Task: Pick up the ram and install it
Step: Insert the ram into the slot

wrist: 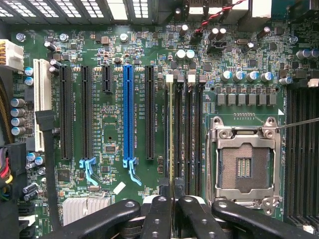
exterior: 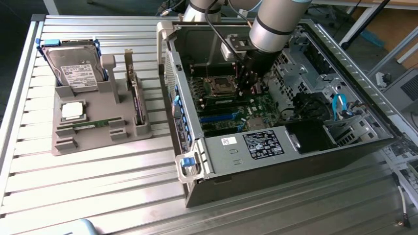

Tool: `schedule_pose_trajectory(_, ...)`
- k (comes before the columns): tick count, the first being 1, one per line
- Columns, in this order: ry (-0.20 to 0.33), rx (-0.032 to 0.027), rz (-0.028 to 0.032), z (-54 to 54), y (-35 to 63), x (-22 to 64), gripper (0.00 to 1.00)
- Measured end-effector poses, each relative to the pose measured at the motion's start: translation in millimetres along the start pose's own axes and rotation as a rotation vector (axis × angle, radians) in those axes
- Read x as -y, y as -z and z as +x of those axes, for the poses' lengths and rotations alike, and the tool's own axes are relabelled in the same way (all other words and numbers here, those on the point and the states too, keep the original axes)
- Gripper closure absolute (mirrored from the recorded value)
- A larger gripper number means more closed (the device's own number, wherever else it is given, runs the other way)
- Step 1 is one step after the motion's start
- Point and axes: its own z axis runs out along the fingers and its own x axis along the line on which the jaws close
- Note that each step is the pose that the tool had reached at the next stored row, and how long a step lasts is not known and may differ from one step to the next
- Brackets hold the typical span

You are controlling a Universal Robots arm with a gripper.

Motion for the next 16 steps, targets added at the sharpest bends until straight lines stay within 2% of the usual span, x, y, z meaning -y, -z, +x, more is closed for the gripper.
schedule_pose_trajectory(16, -0.004, 0.0002, 0.0001, 0.0, -1.1, 1.3, 0.88)
